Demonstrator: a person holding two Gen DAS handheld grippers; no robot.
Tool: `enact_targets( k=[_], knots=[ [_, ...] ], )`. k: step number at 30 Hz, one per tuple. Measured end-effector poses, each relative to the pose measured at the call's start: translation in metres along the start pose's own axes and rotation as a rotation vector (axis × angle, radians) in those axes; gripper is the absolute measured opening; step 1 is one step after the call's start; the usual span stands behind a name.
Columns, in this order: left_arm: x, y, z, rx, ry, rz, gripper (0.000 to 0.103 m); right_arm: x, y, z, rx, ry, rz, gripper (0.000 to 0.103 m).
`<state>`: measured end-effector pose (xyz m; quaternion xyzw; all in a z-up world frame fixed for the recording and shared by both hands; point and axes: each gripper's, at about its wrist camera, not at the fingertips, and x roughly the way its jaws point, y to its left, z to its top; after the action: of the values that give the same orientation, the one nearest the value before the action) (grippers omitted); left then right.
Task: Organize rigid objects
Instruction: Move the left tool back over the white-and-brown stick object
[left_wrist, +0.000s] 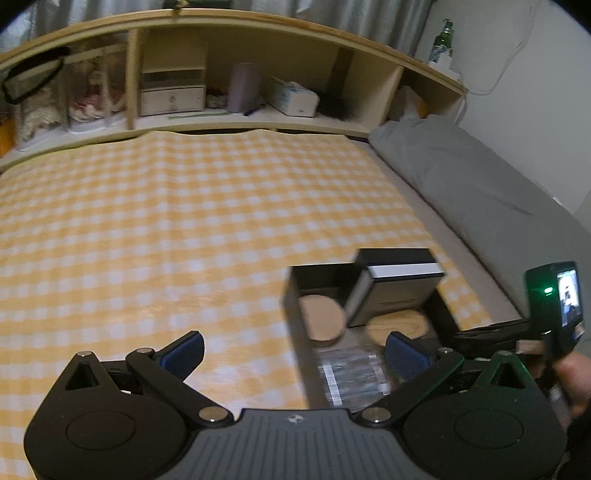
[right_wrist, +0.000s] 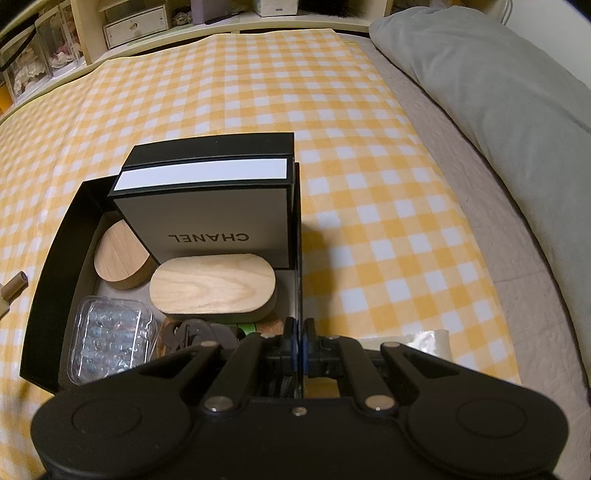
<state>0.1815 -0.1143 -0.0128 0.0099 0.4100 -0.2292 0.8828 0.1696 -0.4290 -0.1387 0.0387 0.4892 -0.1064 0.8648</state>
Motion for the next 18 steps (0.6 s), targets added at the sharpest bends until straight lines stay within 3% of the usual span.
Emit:
enact_targets(
  k=[7, 13, 18],
  knots=[
    [0.002, 0.042, -0.013, -0.014, 0.001, 0.076, 0.103, -0.001, 0.000, 0.000, 0.001, 0.000, 0.000, 0.004],
    [0.018, 0.083, -0.025, -0.208, 0.062, 0.091, 0.103, -0.001, 0.000, 0.000, -0.001, 0.000, 0.000, 0.004],
    [0.035, 0.100, -0.037, -0.289, 0.084, 0.070, 0.103, -0.001, 0.000, 0.000, -0.002, 0.000, -0.002, 0.004]
  ],
)
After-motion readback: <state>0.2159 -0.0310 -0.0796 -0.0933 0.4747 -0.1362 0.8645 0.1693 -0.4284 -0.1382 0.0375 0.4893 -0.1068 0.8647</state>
